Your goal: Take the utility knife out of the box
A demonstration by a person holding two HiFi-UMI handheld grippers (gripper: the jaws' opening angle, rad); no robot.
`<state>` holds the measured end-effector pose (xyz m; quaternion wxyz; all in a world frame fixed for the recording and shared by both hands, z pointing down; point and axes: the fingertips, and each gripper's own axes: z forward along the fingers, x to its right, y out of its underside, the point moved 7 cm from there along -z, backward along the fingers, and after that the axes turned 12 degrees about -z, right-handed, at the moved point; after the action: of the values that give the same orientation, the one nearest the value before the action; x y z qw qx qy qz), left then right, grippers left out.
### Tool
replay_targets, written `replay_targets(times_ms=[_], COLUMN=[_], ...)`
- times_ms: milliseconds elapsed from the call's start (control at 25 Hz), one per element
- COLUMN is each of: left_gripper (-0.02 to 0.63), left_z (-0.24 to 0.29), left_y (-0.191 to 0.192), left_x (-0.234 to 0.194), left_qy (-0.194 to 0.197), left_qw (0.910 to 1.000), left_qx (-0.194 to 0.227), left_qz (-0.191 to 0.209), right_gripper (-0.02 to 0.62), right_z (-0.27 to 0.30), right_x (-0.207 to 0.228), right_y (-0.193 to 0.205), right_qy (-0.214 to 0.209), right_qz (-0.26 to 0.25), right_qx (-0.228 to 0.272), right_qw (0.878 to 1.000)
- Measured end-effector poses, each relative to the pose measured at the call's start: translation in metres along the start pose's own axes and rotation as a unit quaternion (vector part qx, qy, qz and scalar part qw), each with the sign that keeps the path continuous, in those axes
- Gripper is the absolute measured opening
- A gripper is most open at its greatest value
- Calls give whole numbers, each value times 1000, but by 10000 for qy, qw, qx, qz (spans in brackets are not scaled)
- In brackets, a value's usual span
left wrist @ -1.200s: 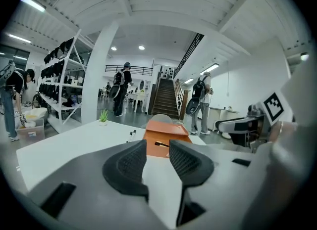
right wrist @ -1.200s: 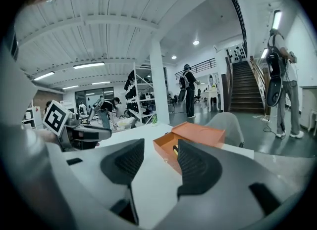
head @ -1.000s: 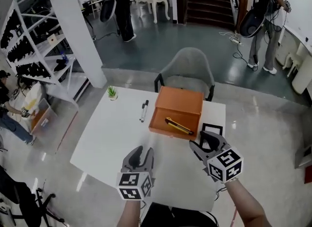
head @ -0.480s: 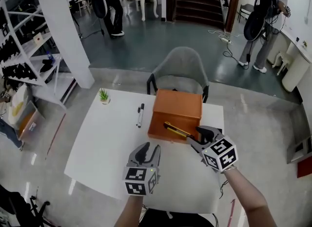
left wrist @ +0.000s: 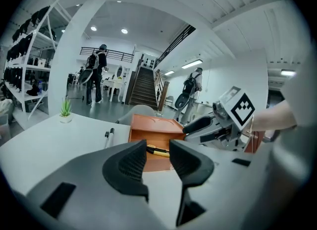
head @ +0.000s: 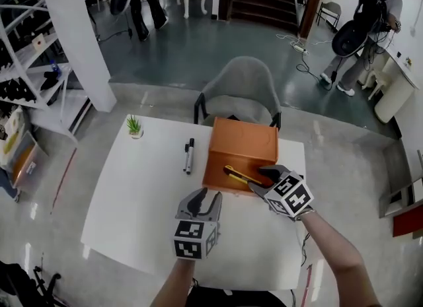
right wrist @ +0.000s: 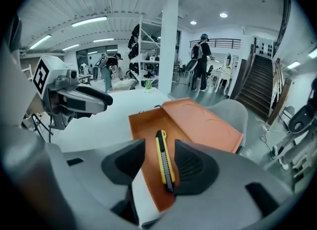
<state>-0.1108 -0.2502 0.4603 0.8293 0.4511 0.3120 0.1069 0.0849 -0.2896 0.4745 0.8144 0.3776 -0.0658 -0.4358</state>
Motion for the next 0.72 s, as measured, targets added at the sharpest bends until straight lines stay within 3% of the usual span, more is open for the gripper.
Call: replay_targets(times_ms=[280, 720], left_gripper=[137, 136], left_z=[10, 8], left_y=[-10, -11], left_x=[-16, -31], left_qy=[74, 41], left_qw=[9997, 9994], left_qx=[-228, -242], left_qz=[-92, -236], right_gripper=[173, 175], right_z=[34, 71], right_x=[1, 3], right_y=[-3, -3], right_qy=[-334, -710], right_qz=[-165, -411], right_qx=[-508, -1136], right_qw=[9980, 9901])
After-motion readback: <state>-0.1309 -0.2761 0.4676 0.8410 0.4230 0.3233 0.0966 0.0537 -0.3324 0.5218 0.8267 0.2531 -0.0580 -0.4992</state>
